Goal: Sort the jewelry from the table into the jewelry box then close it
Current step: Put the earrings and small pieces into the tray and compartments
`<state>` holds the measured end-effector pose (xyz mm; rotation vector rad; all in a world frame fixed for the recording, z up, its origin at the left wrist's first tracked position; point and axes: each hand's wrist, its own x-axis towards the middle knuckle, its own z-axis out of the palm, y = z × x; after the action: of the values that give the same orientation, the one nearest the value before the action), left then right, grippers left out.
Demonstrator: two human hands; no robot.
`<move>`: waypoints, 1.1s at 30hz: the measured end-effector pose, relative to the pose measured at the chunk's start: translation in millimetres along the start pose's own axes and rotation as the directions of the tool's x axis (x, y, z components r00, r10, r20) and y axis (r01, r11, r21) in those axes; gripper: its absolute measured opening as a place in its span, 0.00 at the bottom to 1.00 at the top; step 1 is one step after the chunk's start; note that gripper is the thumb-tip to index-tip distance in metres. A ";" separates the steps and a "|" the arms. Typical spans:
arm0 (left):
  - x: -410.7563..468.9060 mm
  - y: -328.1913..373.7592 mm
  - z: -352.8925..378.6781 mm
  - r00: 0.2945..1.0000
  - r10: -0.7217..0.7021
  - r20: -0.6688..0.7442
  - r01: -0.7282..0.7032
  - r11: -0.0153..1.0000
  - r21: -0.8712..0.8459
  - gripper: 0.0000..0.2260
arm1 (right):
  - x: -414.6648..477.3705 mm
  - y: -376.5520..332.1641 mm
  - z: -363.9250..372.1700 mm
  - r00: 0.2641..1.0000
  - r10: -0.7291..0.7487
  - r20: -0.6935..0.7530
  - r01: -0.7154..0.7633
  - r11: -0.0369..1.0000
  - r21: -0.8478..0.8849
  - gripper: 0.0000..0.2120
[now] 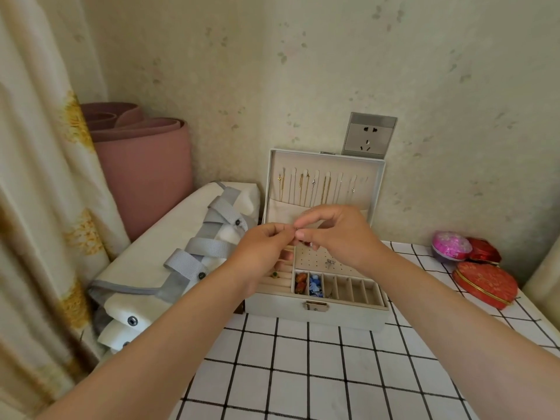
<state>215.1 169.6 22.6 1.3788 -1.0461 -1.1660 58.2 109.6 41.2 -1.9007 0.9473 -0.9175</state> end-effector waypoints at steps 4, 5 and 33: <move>1.9 -1.1 -1.7 0.997 -0.050 0.064 0.050 0.999 -0.005 0.08 | -2.4 1.4 -1.4 0.998 0.039 0.049 -0.039 0.999 -0.001 0.10; 1.6 -0.5 -1.4 0.996 -0.051 0.070 0.051 0.999 0.002 0.07 | -2.2 2.7 -1.7 0.998 0.037 0.047 -0.037 0.999 -0.004 0.09; 9.3 -32.9 -14.2 0.868 0.355 0.347 -0.443 0.238 0.865 0.16 | -9.1 37.2 19.0 0.992 -0.112 0.058 0.116 0.643 -0.757 0.06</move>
<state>230.8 166.6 -10.7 1.7042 -2.1945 -0.0852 60.1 109.0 -1.5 -2.6980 1.3668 -0.6041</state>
